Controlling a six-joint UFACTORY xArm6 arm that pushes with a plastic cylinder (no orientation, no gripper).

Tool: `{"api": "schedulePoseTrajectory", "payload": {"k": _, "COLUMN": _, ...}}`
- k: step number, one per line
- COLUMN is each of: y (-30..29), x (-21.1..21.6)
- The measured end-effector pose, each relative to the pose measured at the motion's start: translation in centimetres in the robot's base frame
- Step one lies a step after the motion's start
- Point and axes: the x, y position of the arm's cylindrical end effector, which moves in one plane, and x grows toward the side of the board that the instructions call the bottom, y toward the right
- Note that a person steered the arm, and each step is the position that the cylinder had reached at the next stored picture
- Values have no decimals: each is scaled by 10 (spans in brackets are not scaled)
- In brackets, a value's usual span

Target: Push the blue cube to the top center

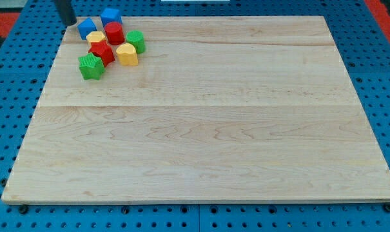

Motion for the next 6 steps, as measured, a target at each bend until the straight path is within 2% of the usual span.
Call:
{"api": "schedulePoseTrajectory", "payload": {"k": 1, "y": 21, "x": -2}}
{"api": "schedulePoseTrajectory", "payload": {"k": 4, "y": 275, "x": 15}}
{"api": "schedulePoseTrajectory", "payload": {"k": 5, "y": 278, "x": 48}}
{"api": "schedulePoseTrajectory", "payload": {"k": 6, "y": 272, "x": 32}}
